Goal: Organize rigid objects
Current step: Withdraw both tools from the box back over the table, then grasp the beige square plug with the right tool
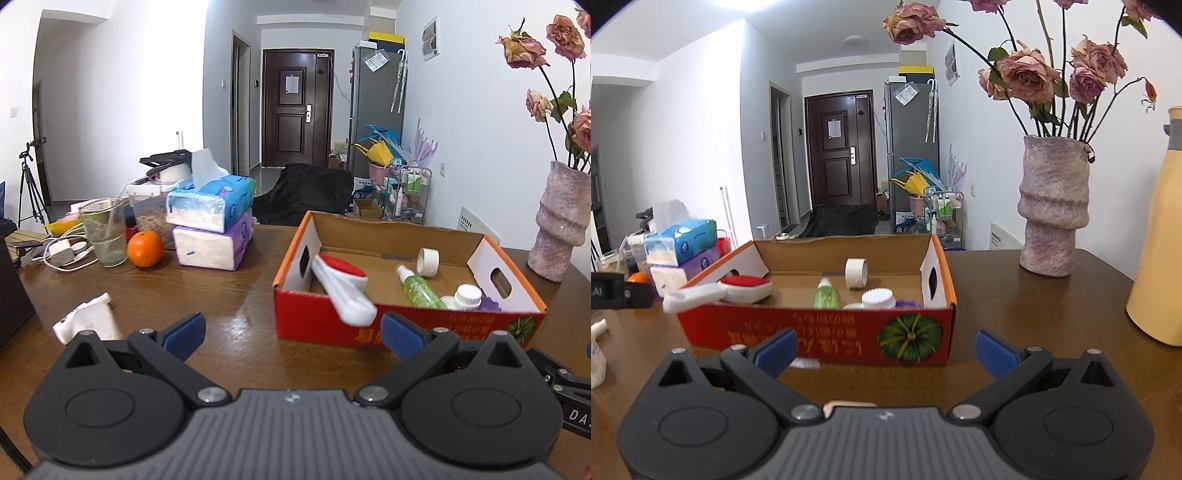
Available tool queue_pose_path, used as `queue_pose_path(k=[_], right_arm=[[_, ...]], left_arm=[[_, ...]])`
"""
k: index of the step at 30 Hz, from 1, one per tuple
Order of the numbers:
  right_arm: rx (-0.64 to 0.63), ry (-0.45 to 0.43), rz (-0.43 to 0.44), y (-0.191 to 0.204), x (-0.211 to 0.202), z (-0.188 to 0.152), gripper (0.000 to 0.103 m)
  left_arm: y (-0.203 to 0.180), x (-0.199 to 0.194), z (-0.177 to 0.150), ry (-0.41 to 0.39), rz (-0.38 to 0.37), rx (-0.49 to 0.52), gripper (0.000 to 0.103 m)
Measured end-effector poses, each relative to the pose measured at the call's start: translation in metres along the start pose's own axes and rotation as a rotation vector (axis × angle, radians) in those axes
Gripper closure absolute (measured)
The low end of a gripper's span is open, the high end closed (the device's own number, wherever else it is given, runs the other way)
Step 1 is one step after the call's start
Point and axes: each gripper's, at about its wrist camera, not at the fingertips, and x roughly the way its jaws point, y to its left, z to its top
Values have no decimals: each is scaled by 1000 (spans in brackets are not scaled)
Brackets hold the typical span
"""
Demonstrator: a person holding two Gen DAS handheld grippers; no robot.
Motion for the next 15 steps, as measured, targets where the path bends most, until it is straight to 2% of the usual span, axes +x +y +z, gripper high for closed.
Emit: queue_pose_path(k=[15], right_arm=[[30,35,-29,3,-34,-36,0]], left_arm=[[34,-28,-44,63,27,0,0]])
